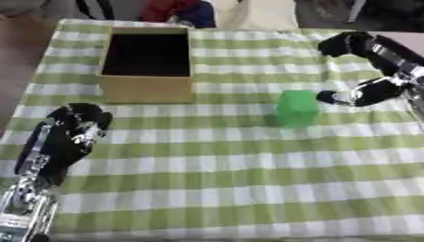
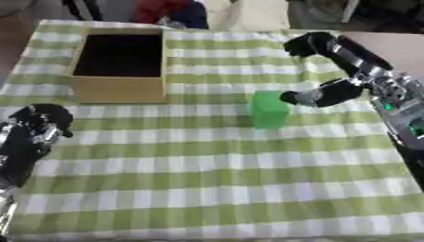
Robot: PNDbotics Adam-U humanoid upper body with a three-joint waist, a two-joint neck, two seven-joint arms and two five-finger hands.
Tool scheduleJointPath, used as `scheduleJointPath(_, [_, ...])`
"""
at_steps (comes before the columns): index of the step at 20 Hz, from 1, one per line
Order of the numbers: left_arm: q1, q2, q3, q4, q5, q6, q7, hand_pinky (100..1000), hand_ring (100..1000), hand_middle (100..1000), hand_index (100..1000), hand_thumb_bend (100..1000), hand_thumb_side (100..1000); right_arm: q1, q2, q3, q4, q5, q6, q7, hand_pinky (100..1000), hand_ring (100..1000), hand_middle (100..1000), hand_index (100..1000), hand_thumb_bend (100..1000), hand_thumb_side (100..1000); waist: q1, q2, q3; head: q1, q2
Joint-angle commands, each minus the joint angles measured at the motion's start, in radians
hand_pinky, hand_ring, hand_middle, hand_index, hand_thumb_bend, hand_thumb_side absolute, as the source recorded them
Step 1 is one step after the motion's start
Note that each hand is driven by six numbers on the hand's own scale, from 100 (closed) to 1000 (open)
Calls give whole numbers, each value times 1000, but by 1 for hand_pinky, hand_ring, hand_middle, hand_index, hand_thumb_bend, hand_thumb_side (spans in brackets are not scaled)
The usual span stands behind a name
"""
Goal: Pick up objects on the table and place them in the box.
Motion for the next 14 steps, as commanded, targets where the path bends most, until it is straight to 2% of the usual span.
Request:
scheduleJointPath(1, [-9, 18, -1, -15, 3, -1, -2, 545, 686, 601, 639, 488, 274, -22, -48, 9, -3, 10, -5, 24, 832, 811, 775, 846, 581, 233, -1, -15, 1, -4, 5])
scheduleJointPath(14, [-9, 17, -4, -14, 5, 0, -6, 545, 686, 601, 640, 487, 275, -68, -53, 75, 98, 46, -18, 122, 834, 815, 778, 851, 574, 249, 1, -14, 7, -11, 5])
